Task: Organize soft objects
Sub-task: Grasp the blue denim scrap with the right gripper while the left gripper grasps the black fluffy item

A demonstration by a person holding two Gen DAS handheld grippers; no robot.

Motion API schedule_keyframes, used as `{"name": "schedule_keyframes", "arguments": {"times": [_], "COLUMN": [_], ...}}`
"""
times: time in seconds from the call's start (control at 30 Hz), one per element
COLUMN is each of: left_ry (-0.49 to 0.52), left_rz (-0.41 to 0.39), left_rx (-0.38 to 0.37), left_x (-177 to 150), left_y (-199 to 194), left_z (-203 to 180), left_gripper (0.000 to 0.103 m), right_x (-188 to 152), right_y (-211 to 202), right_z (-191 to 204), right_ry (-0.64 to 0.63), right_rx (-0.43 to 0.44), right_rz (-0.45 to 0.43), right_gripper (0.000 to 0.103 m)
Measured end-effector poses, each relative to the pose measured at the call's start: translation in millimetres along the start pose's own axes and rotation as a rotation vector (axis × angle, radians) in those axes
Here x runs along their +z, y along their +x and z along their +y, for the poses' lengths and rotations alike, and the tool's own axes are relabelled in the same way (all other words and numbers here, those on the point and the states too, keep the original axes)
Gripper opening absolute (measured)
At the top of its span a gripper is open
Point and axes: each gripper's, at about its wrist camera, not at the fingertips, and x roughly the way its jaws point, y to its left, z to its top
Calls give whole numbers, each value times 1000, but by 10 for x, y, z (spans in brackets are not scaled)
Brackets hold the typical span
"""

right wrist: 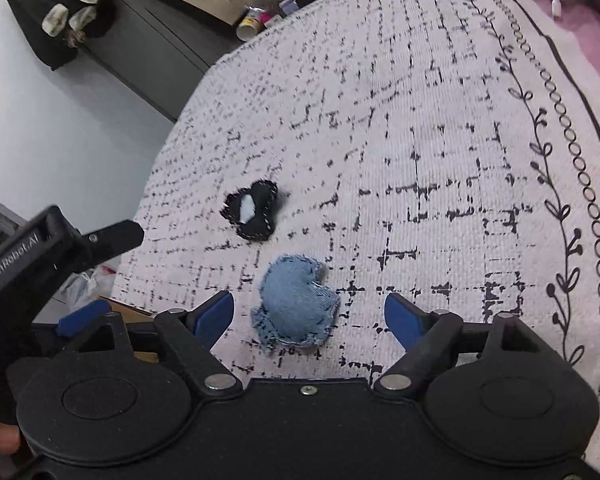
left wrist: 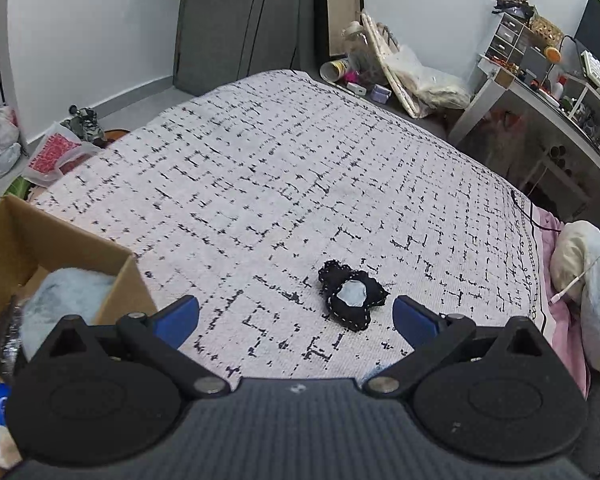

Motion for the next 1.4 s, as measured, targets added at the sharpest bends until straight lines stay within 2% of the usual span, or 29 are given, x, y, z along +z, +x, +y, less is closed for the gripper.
{"name": "schedule_keyframes", "arguments": {"times": [0.17,0.3,0.4,0.57,0.67,0.8,1.1,1.4], "left_ry": [-12,-30,-24,-15,-11,8,12,21], "left_rz": [14,38,39,40,54,60,74,105], "left_rx": [-6,-9,-17,-21,-29,-40,-51,-21], "left_x": [-25,-10,19,57,99,120,156,94], "left_y": [150,267,301,356,406,428,588,831], "left_z": [30,46,12,-35,-89,-178,-290,-425], "left_gripper": [102,102,102,102,101,100,99,97], "right_x": [-39,-116,-125,-122,-109,-79,-18,45], "right_y": [119,200,201,158,112,65,-135,-221], "right_z": [58,191,238,181,113,48,-124,-248], "right_ry": [-29,-141,-166,-152,-107,-50,22,81], "right_rx": [0,-52,-98,-150,-136,-132,-189,-194], "right_rz": [-26,-42,-46,-54,-53,-50,-82,-95], "right_gripper": [81,81,69,34,29,27,27,27]}}
